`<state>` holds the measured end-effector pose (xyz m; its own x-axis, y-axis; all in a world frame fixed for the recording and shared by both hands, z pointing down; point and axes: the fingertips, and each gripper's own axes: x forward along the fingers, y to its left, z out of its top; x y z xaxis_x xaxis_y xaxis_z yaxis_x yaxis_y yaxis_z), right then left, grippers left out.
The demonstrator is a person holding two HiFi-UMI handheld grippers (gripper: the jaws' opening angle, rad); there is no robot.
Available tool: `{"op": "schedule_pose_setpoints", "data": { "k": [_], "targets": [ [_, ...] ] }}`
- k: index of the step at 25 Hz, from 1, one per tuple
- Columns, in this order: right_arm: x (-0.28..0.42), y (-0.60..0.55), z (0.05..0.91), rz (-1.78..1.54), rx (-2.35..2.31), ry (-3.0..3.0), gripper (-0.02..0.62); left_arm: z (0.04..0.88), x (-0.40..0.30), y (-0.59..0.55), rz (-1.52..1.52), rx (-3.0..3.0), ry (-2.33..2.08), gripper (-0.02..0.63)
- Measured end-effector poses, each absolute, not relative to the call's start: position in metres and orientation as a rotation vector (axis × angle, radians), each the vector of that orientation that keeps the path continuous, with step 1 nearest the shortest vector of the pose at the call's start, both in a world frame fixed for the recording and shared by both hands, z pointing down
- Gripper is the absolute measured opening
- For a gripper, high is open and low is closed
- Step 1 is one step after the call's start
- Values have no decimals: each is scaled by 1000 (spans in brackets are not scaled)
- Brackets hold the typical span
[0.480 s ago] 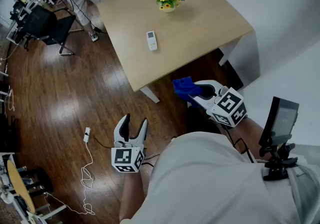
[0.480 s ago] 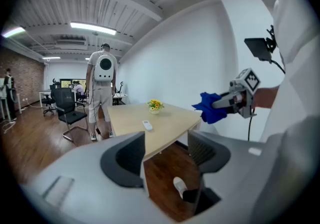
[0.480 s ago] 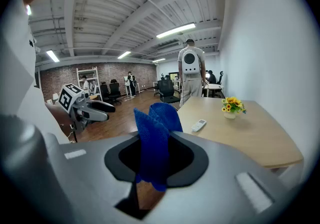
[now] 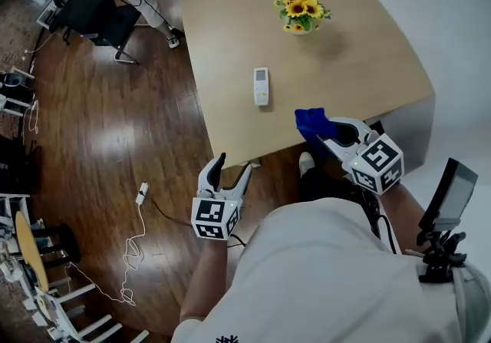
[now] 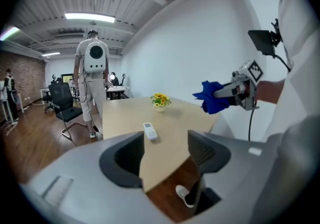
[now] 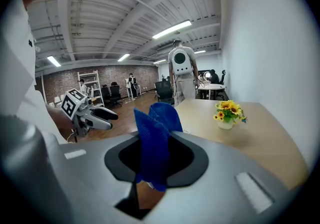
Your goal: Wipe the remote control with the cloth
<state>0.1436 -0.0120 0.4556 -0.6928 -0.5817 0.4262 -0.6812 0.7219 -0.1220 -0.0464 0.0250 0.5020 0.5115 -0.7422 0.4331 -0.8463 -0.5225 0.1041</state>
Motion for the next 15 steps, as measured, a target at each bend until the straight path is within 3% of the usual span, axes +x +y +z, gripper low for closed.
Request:
{"op": "schedule_pose_setpoints", "data": {
  "k": [7, 15],
  "targets": [
    [192, -102, 463, 460, 927, -2569, 86, 536, 13, -75, 613, 2357, -1302, 288],
    [214, -163, 499, 523, 847, -2540, 84, 597, 28, -167, 786, 2209, -1357, 325]
  ]
}}
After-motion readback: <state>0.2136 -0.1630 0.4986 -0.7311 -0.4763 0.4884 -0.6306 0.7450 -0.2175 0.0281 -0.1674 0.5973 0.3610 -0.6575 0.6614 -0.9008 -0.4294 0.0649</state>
